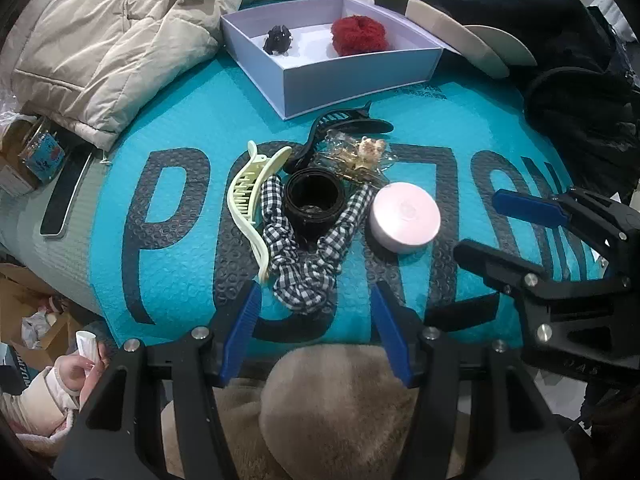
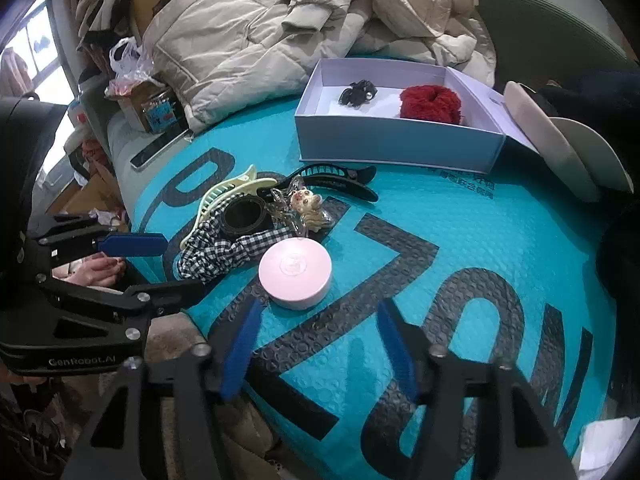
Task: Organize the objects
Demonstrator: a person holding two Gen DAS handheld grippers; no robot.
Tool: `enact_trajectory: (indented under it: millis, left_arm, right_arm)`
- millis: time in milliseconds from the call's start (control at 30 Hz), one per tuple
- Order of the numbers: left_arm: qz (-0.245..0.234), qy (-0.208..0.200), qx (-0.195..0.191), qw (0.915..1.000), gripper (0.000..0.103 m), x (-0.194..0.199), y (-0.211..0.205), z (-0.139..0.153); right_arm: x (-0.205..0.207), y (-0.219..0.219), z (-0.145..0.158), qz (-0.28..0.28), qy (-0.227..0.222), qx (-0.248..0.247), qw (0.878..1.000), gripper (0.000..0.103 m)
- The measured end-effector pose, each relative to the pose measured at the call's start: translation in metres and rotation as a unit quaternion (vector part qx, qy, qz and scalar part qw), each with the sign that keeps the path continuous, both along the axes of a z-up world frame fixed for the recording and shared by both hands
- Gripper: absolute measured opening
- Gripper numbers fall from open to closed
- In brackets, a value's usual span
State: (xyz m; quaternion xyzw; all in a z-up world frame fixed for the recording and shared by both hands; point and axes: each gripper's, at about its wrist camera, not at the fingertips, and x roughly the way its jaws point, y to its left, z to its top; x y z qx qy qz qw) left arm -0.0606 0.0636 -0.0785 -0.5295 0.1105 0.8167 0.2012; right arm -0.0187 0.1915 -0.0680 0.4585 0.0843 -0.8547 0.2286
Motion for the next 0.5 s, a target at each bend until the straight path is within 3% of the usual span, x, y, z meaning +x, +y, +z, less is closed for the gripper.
enact_trajectory:
  millis: [500]
  left_arm:
    - [0.012, -0.031, 0.007, 0.9994, 0.056, -0.024, 0.000, -0.020]
  right_arm:
    - [-0.021, -0.015, -0.021, 0.022, -0.027, 0.008, 0.999, 0.067]
